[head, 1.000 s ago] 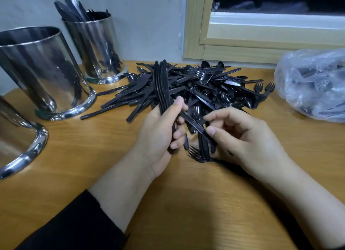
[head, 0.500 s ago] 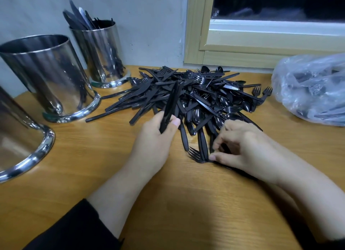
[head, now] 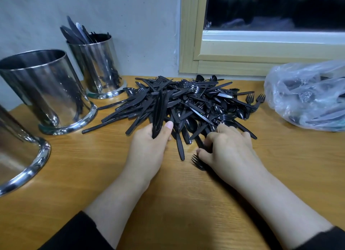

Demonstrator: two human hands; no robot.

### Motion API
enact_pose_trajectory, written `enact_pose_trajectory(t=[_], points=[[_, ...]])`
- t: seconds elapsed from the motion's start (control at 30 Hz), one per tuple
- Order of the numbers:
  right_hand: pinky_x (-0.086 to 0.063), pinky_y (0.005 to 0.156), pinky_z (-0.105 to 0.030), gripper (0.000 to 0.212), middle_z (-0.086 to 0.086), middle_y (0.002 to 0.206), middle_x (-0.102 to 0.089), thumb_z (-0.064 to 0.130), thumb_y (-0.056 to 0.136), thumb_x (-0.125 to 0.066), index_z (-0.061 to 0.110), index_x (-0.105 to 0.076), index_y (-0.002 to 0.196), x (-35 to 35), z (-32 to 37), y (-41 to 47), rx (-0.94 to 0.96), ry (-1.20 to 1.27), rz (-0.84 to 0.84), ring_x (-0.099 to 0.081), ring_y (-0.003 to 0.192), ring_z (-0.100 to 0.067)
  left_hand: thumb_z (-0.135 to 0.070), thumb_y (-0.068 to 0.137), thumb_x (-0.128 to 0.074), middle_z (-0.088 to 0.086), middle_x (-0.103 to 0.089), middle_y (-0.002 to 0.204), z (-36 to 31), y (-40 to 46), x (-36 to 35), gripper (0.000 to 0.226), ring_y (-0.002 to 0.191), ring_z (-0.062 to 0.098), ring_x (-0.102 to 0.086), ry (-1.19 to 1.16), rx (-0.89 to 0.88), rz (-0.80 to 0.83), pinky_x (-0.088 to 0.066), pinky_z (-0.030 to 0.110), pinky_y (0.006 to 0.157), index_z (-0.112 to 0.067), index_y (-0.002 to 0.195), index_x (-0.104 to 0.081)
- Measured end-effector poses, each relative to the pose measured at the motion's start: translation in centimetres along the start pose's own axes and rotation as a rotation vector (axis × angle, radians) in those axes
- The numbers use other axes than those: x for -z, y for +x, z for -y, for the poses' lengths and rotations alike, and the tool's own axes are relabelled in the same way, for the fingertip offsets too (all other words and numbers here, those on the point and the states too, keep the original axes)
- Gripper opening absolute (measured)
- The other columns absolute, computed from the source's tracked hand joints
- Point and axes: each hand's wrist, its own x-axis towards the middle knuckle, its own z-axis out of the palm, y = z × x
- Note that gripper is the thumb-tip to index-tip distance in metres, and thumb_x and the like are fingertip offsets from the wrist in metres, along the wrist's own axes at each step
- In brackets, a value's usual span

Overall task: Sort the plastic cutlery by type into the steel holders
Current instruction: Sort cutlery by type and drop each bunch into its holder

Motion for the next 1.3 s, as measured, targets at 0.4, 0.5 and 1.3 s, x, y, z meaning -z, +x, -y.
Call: enact_pose_trajectory(t=[0.4,0.5,1.3], points=[[-0.038,0.061,-0.02,0.029,0.004,0.074,-0.056,0.033,0.094,-0.063,0.017,-0.059,0.07,2.9,-2.9,0.4,-0.087,0.49,-0.121,-0.055,0.068,-0.003,-0.04,0.101,-0.058,-0.002,-0.04,0.055,0.3,0.4,0.3,0.033,0.048,0.013,-0.034,-0.152,0.02,0.019,-0.031,0.028,0.046,-0.013,0.089,-0.071],[-0.037,0.054,-0.013,0.032,0.009,0.058,-0.057,0.033,0.097,-0.06,0.012,-0.058,0.073,2.6,-2.8,0.5,-0.086,0.577,-0.115,-0.052,0.057,-0.001,-0.038,0.102,-0.058,0.005,-0.045,0.059,0.0,0.4,-0.2,0.036,0.049,0.015,-0.035,-0.193,-0.014,0.064,-0.03,0.028,0.045,-0.01,0.085,-0.074],[-0.04,0.055,-0.017,0.023,0.011,0.071,-0.064,0.052,0.084,-0.072,0.029,-0.071,0.083,3.2,-7.4,1.0,-0.186,0.317,0.146,-0.057,0.065,-0.002,-0.032,0.103,-0.057,0.003,-0.06,0.067,-1.3,1.0,-3.2,0.023,0.053,0.014,-0.051,-0.34,0.102,0.185,-0.031,0.025,0.041,-0.016,0.094,-0.071]])
